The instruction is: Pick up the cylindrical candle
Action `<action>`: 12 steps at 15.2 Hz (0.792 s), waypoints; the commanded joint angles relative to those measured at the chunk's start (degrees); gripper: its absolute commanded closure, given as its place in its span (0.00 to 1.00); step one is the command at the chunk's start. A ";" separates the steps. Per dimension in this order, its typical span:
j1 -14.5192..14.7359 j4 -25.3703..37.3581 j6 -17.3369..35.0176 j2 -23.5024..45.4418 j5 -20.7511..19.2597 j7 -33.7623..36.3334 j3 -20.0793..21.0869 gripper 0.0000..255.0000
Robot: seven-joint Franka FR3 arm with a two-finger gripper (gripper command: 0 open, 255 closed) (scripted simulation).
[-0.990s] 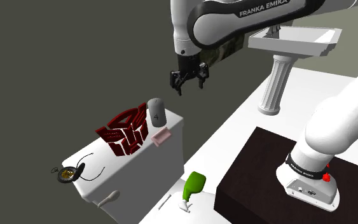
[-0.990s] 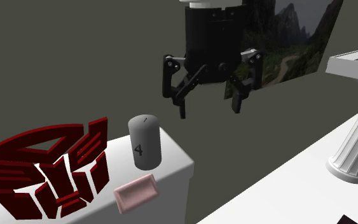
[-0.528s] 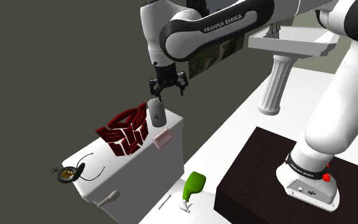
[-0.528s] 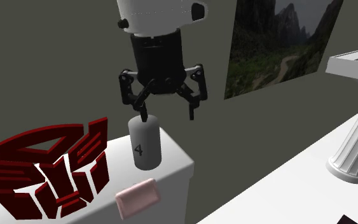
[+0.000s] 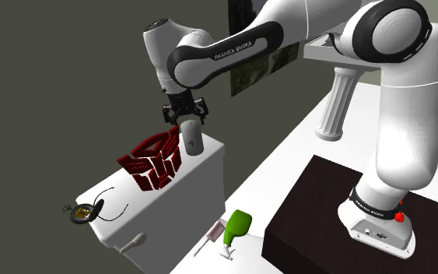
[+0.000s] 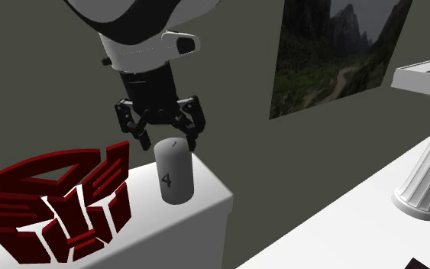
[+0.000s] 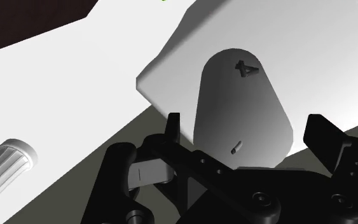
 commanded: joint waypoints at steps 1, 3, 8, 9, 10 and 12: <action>0.25 -0.97 1.40 0.62 -0.45 0.93 -0.10 0.00; 0.20 -2.15 2.77 0.90 -0.70 1.28 -0.20 0.00; 0.18 -3.49 4.50 1.40 -1.10 1.76 -0.36 1.00; 0.19 -3.49 4.49 1.40 -1.10 1.77 -0.35 1.00; 0.18 -3.51 4.50 1.38 -1.09 1.77 -0.35 1.00; 0.16 -3.44 4.52 1.47 -1.13 1.72 -0.38 1.00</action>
